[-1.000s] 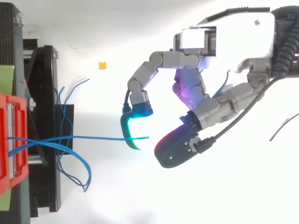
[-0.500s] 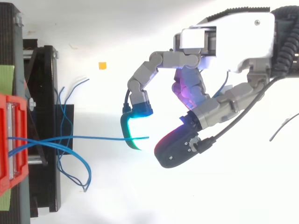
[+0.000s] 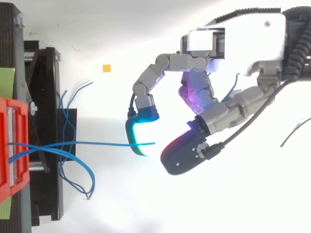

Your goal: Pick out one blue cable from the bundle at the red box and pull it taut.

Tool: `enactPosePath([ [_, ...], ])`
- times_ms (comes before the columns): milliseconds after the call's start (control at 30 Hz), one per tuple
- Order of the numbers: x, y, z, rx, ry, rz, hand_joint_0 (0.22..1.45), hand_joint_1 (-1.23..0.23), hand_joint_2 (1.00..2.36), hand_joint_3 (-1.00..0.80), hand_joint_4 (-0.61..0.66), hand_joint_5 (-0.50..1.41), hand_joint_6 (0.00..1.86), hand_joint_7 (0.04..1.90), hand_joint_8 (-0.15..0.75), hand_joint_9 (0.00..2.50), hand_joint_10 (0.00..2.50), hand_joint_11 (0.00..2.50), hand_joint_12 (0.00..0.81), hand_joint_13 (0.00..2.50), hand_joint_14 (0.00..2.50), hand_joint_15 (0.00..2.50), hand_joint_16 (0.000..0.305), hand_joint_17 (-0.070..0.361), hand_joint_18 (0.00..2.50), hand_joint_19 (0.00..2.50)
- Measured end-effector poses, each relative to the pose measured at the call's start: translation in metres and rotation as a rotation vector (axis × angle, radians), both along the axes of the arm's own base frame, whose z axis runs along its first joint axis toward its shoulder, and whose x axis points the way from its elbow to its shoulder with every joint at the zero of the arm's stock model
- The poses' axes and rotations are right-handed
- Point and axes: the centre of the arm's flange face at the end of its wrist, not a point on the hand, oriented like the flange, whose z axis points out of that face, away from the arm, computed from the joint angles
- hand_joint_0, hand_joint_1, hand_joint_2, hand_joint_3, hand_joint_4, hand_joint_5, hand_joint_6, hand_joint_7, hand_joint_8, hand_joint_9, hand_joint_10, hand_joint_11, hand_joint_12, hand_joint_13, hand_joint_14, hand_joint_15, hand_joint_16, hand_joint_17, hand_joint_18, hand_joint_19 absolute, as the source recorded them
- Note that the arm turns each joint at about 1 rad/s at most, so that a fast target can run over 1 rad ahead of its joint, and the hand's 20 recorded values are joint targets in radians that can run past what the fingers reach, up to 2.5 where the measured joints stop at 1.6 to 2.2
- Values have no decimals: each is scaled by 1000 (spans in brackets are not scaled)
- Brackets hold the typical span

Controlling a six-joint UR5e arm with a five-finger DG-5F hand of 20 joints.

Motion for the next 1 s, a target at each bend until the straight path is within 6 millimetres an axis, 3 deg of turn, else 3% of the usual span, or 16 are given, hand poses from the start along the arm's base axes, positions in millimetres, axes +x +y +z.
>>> enactPosePath([
  [1000,0,0,0,0,0,0,694,-820,1017,82,-153,-124,947,1090,330,1950,6,1957,335,1593,831,1592,56,126,1234,1001],
])
